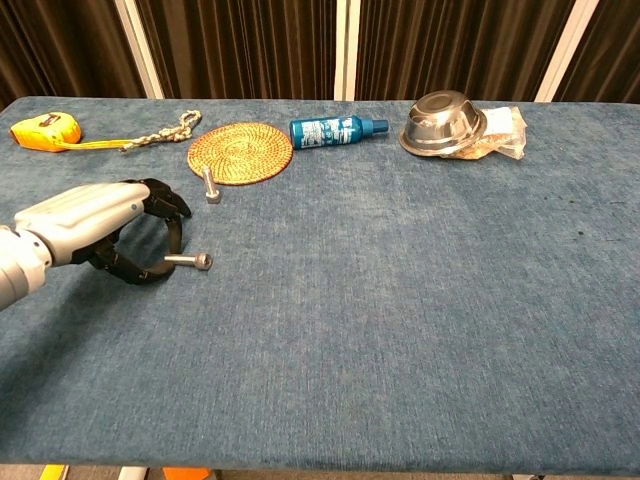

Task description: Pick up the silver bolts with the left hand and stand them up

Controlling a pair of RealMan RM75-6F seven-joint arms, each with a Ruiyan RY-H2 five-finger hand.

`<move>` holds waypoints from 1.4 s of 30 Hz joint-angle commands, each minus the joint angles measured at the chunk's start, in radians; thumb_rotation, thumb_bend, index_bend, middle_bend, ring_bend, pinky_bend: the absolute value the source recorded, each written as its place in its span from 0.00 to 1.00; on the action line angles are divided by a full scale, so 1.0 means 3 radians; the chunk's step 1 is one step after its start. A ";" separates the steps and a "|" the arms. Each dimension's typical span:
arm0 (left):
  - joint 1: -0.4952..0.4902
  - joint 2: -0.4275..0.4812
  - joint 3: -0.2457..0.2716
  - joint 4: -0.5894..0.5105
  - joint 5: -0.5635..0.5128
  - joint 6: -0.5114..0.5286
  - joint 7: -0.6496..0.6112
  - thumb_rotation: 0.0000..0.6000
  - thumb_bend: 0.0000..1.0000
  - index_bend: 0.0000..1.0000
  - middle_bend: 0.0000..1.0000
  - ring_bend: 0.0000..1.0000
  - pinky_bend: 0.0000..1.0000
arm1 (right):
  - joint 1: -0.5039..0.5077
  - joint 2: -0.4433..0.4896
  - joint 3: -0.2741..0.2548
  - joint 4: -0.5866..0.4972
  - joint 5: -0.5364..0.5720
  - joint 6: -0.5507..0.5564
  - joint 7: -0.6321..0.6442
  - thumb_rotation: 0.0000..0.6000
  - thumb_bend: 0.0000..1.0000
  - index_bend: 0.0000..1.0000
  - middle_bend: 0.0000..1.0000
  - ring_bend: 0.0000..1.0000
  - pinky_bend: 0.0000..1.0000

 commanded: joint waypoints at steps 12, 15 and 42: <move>-0.0020 0.0278 -0.0088 -0.0174 0.0021 0.0032 0.0079 1.00 0.38 0.54 0.17 0.00 0.00 | -0.0012 0.0001 0.0000 0.0017 -0.0004 0.0028 0.0021 1.00 0.22 0.00 0.15 0.00 0.05; -0.0020 0.0384 -0.0089 -0.0227 0.0028 0.0055 0.0167 1.00 0.38 0.54 0.17 0.00 0.00 | -0.0012 -0.0006 -0.0001 0.0030 -0.0002 0.0027 0.0035 1.00 0.22 0.00 0.15 0.00 0.05; -0.0258 0.0707 0.0028 -0.0490 -0.0087 0.0022 0.1606 1.00 0.38 0.54 0.17 0.00 0.00 | -0.0015 -0.0025 -0.0004 0.0056 0.0028 0.0005 0.0061 1.00 0.22 0.00 0.15 0.00 0.05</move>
